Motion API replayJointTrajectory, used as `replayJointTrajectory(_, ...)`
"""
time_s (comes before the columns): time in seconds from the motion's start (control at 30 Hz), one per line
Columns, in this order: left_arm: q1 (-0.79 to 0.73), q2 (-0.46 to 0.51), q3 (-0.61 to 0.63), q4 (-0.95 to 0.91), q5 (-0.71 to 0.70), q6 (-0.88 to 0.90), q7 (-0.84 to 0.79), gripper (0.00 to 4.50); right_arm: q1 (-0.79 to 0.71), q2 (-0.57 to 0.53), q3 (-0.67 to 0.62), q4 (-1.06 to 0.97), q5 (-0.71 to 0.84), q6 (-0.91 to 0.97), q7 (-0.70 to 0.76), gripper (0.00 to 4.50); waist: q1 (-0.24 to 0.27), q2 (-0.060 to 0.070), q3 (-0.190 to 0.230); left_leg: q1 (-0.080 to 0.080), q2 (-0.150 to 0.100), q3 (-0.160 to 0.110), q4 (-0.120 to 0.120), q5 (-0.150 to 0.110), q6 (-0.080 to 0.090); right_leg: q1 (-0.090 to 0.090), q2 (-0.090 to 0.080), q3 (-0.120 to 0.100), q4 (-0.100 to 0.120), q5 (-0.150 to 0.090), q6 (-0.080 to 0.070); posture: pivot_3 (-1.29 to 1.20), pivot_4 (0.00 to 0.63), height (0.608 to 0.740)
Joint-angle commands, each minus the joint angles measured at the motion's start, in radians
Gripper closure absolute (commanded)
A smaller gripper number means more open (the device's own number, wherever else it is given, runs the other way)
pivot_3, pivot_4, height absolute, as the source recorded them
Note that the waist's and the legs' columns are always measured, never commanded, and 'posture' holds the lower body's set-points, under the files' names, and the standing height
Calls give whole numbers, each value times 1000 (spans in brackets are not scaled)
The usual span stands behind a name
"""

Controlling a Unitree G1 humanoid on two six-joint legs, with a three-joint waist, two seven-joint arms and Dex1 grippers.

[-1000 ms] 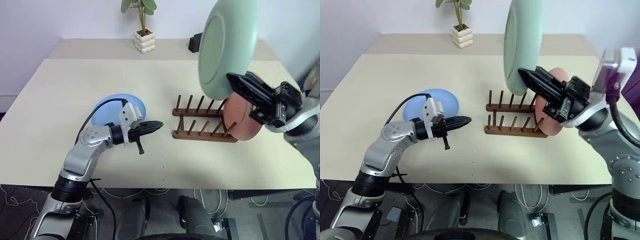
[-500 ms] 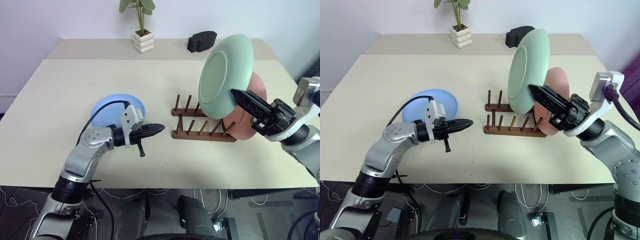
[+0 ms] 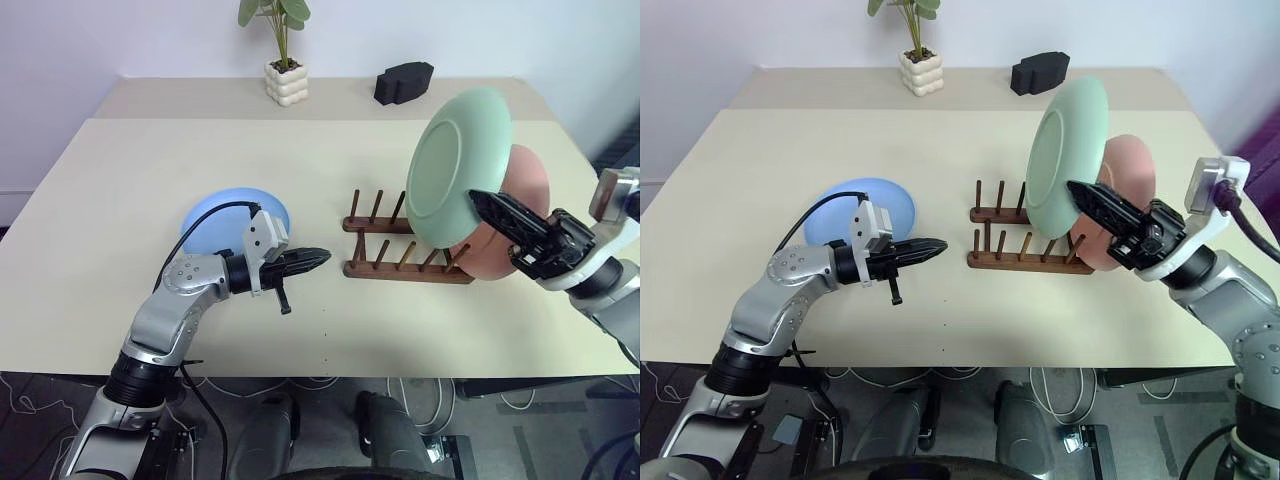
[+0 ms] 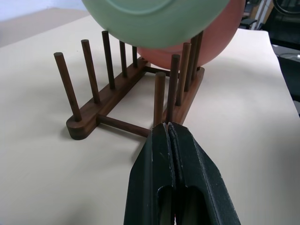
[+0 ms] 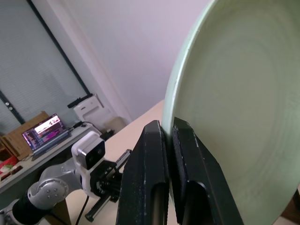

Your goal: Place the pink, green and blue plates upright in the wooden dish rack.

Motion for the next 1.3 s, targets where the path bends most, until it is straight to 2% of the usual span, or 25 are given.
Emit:
replayJointTrajectory(0.03, -7, -3, -1, -28, -6, -14, -3, 4500, -1, 4, -29, -7, -2, 2, 11, 4452, 0, 0, 0, 0, 0, 0, 0, 0, 0, 0, 0, 0, 0, 0, 0, 0, 150, 736)
replayJointTrajectory(0.77, -10, 1, -4, -41, -5, -1, 6, 4500, -19, 39, -20, 11, -141, -10, 47, 4452, 0, 0, 0, 0, 0, 0, 0, 0, 0, 0, 0, 0, 0, 0, 0, 0, 150, 736)
replayJointTrajectory(1.03, -8, 0, -5, -45, -7, 1, 8, 4500, -14, 35, -32, 20, -108, 28, 64, 4452, 0, 0, 0, -1, 0, 0, 0, 0, 0, -1, 0, 0, 0, 0, 0, 0, 150, 736)
replayJointTrajectory(1.13, -9, -2, -6, -46, -8, 3, 8, 4500, -2, 27, -33, 17, -124, 30, 74, 3456, 0, 0, 0, -1, 0, 0, 0, 0, 0, -1, 0, 0, 0, 0, 0, 0, 150, 736)
replayJointTrajectory(1.3, -9, -2, -8, -46, -9, 4, 7, 4500, 8, 32, -38, 9, -138, 24, 72, 1035, 0, 0, 0, -1, 0, 0, 0, 0, 0, -1, 0, 0, 0, 0, 0, 0, 150, 736)
